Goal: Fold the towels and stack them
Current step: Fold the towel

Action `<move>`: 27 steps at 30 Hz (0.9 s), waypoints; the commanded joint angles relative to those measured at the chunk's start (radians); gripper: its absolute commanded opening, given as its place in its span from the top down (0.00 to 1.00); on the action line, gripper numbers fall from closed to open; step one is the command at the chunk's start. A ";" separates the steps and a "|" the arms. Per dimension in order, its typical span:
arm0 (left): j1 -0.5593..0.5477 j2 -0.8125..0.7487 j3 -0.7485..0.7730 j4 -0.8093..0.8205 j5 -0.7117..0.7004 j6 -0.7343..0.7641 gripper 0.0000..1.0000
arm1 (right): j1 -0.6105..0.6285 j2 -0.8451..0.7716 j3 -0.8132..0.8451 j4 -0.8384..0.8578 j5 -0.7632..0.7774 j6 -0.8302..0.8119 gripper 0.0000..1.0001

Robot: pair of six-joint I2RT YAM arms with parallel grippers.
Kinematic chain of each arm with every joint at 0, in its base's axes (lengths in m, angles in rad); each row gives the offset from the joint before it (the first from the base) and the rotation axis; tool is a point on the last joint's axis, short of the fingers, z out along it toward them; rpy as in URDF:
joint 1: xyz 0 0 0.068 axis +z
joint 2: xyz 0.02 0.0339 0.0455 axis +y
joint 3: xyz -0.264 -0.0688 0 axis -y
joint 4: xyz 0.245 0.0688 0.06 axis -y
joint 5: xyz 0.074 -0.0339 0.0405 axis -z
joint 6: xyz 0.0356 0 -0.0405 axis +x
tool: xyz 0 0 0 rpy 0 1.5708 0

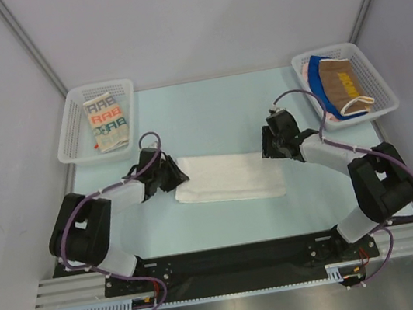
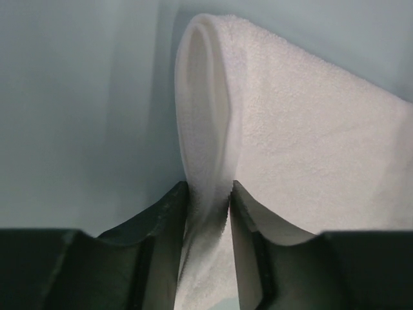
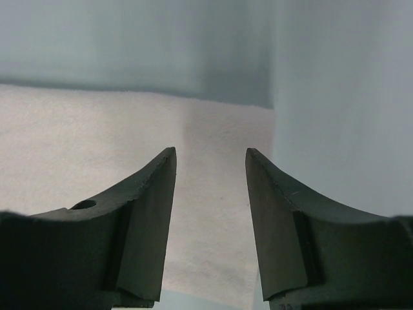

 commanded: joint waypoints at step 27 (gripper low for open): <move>0.002 0.278 0.461 -0.423 -0.321 0.173 0.68 | 0.271 -0.026 -0.101 -0.034 0.069 0.073 0.52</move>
